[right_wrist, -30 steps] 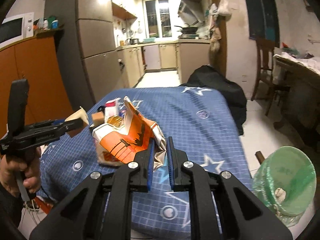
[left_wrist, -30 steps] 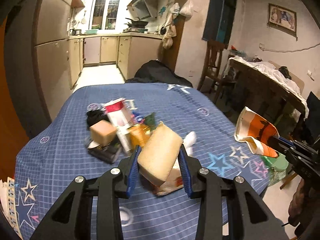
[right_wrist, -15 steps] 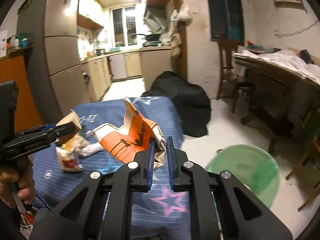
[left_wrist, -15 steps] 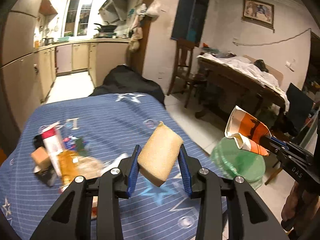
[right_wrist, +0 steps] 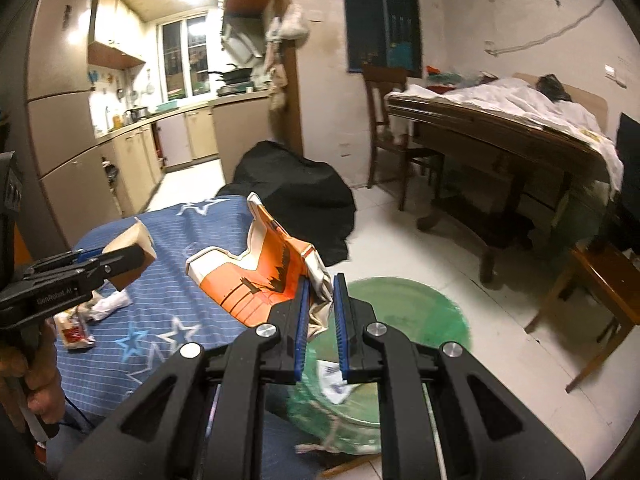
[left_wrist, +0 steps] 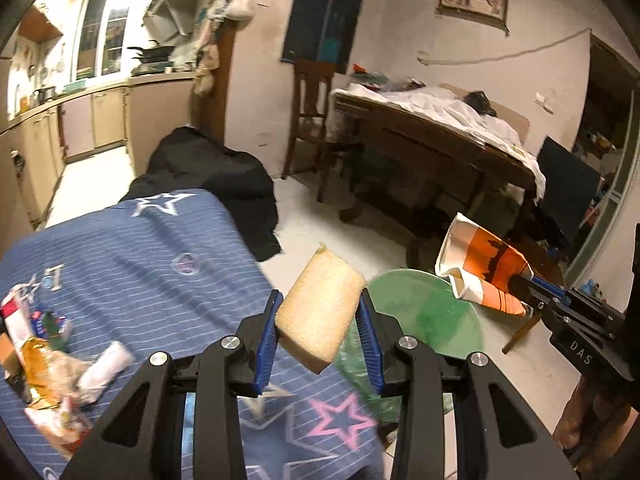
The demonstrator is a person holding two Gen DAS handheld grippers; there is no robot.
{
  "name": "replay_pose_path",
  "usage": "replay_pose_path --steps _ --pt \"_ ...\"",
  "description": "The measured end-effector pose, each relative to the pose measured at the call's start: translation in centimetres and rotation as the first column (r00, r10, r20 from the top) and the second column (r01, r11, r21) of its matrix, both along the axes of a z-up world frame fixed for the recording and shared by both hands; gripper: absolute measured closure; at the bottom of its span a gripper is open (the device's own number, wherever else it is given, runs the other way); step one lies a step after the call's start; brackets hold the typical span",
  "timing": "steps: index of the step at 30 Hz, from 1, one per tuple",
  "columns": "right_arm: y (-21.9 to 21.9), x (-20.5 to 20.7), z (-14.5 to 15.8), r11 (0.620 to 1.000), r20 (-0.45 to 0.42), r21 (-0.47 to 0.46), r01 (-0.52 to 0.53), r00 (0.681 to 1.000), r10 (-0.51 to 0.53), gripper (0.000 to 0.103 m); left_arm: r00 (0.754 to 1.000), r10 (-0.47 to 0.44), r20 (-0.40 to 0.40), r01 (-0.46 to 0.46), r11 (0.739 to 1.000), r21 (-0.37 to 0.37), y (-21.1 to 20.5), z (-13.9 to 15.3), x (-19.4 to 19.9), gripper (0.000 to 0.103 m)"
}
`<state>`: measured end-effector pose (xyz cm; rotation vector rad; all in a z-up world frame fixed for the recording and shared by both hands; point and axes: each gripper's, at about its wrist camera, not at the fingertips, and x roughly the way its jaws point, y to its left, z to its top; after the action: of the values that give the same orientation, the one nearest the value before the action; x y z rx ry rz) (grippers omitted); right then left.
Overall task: Collect trash
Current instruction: 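Carry sponge and wrapper to the green bin and open both tools over it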
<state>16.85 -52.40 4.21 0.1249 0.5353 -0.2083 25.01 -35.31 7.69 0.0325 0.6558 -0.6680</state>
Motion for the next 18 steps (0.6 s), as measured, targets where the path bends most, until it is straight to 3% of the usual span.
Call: replay_pose_path --steps 8,18 --pt "-4.9 -0.4 -0.7 0.997 -0.069 0.003 0.082 0.994 -0.082 0.092 0.994 -0.099 -0.037 0.100 0.995 0.022 -7.4 -1.5 0.5 0.065" --pt "-10.6 1.7 -4.5 0.992 -0.277 -0.004 0.125 0.953 -0.121 0.092 0.978 -0.176 -0.115 0.185 0.980 0.078 -14.8 -4.6 2.2 0.065"
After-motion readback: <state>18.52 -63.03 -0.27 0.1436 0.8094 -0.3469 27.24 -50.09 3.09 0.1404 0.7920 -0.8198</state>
